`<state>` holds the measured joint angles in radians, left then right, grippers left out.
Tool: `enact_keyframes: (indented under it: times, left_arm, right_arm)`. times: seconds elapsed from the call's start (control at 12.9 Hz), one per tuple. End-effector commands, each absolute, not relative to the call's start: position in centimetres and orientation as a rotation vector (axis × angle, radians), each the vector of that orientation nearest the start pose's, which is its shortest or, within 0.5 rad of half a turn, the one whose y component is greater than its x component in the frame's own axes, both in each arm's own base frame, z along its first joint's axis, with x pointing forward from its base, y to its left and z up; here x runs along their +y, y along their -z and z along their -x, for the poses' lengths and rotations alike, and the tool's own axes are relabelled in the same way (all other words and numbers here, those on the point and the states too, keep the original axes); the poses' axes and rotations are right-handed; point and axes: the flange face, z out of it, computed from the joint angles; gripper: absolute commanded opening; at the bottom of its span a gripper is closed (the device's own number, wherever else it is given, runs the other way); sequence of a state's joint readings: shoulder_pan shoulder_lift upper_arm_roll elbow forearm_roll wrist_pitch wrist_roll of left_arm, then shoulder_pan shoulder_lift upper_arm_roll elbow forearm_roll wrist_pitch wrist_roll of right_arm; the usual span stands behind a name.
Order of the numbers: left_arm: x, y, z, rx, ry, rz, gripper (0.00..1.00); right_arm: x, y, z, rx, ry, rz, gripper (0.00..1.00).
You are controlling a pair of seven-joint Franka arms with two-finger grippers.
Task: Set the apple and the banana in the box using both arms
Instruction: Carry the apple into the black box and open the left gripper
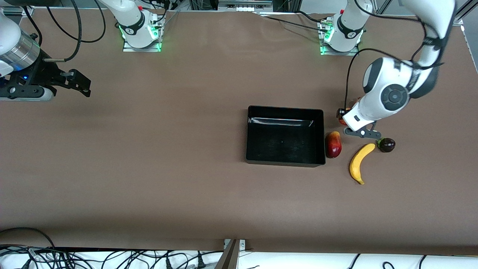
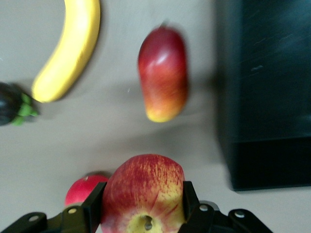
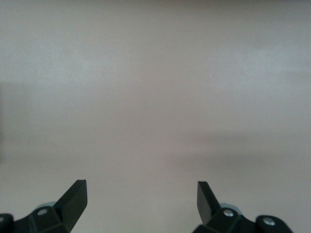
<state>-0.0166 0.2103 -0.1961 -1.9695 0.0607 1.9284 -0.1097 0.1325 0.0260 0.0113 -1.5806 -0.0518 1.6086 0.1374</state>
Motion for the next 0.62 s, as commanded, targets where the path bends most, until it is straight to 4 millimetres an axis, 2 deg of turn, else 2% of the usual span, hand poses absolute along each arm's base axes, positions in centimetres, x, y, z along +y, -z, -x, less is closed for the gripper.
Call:
enact_keyframes:
  times: [0.0,0.08,0.23,0.39,0.54]
  left_arm:
    - [-17.2,-37.3,-58.5,0.058,-0.460,3.128,0.06]
    - [-19.8,-35.8,-58.2,0.037,-0.467,3.130,0.06]
    - [-22.6,-31.6,-58.0,0.041,-0.465,3.135,0.10]
    - [-24.0,-28.7,-57.5,0.066,-0.499,3.120,0.09]
    - [-25.6,-25.8,-56.1,0.099,-0.480,3.064,0.09]
  right_arm:
    - [7.6,-61.3,-56.0,-0.029,0.013,3.198,1.00]
    - [7.6,-61.3,-56.1,-0.032,0.012,3.197,1.00]
    - [7.6,-61.2,-56.2,-0.029,0.012,3.197,1.00]
    - [7.6,-61.2,-56.3,-0.030,0.021,3.194,1.00]
    - [7.6,-61.2,-56.3,-0.027,0.024,3.194,1.00]
